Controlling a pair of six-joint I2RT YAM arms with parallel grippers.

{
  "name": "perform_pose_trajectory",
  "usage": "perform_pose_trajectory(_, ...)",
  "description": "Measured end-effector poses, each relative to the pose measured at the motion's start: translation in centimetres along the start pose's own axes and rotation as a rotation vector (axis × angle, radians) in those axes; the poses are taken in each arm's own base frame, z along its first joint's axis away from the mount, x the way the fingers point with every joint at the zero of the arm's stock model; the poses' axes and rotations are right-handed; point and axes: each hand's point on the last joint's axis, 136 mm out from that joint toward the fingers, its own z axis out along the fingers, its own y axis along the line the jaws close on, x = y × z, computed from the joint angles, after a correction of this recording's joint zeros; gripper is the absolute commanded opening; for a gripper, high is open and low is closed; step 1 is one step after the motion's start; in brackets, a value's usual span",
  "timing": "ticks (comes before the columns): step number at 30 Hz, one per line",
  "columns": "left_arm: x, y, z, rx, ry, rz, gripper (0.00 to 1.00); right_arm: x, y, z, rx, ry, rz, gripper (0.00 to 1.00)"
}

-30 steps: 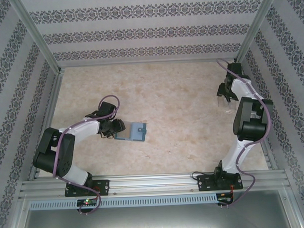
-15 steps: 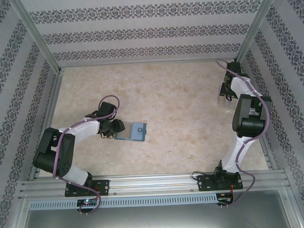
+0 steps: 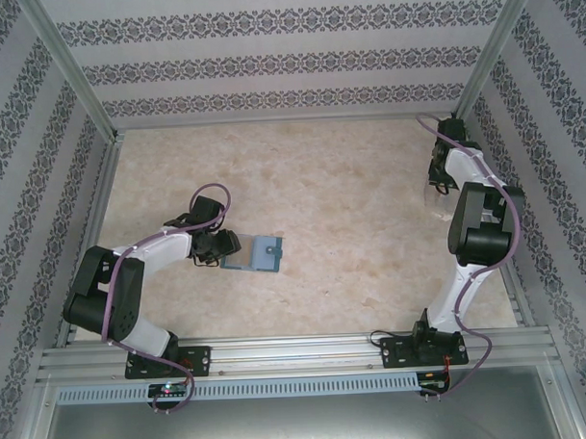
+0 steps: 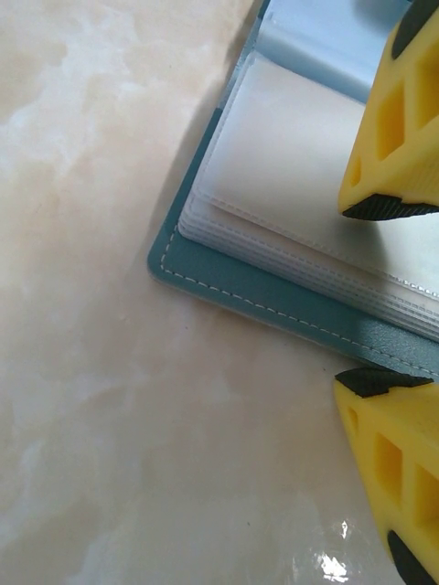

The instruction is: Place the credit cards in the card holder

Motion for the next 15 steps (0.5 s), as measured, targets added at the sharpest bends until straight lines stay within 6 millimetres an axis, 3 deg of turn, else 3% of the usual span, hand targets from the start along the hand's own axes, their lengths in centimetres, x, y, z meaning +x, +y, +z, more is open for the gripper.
perform_pose_trajectory(9, 0.03, -0.11, -0.07, 0.000, -0.001, 0.004, 0.48, -0.24, -0.16, -0.41, -0.001, -0.015, 0.008, 0.33)
perform_pose_trajectory(15, 0.16, -0.17, -0.08, 0.002, 0.006, 0.004, 0.47, -0.24, -0.10, -0.41, -0.004, -0.014, 0.008, 0.17)
